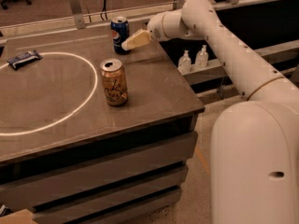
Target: Move pepsi can near rxbar blueberry
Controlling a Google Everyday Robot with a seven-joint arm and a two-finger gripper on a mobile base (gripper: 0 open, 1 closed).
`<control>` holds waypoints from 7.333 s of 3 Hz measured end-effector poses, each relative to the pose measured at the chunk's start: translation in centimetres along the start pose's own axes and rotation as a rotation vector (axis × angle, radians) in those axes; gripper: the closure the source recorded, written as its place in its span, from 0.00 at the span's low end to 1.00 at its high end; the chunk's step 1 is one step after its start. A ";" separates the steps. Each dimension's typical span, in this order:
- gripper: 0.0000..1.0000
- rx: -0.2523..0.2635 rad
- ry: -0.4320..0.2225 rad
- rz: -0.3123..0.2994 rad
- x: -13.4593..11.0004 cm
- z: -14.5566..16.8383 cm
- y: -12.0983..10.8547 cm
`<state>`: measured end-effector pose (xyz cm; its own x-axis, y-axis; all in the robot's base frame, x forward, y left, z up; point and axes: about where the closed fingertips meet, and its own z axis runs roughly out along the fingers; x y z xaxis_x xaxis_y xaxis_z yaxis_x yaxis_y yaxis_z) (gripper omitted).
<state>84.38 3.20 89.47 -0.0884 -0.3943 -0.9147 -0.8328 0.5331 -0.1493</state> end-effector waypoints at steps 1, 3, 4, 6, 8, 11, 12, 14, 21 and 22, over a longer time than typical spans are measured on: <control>0.00 -0.024 0.000 0.002 -0.4 1.8 -0.1; 0.26 -0.117 0.013 -0.015 -1.4 4.8 1.1; 0.49 -0.147 0.024 -0.027 -1.5 5.2 1.6; 1.00 -0.176 0.031 -0.031 -1.2 4.8 2.0; 1.00 -0.146 -0.135 -0.125 -8.9 2.0 4.8; 1.00 -0.308 -0.035 -0.137 -16.4 5.6 16.3; 1.00 -0.319 -0.031 -0.120 -17.3 8.2 17.5; 1.00 -0.263 -0.062 -0.081 -16.5 15.1 17.4; 1.00 -0.419 0.037 -0.165 -12.3 21.2 21.7; 1.00 -0.460 0.035 -0.169 -11.6 22.0 22.7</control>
Offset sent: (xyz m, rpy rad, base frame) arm 0.0365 0.0395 0.0037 0.0050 0.0276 0.0763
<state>78.57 36.35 88.48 0.0570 -0.4757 -0.8777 -0.9914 0.0764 -0.1058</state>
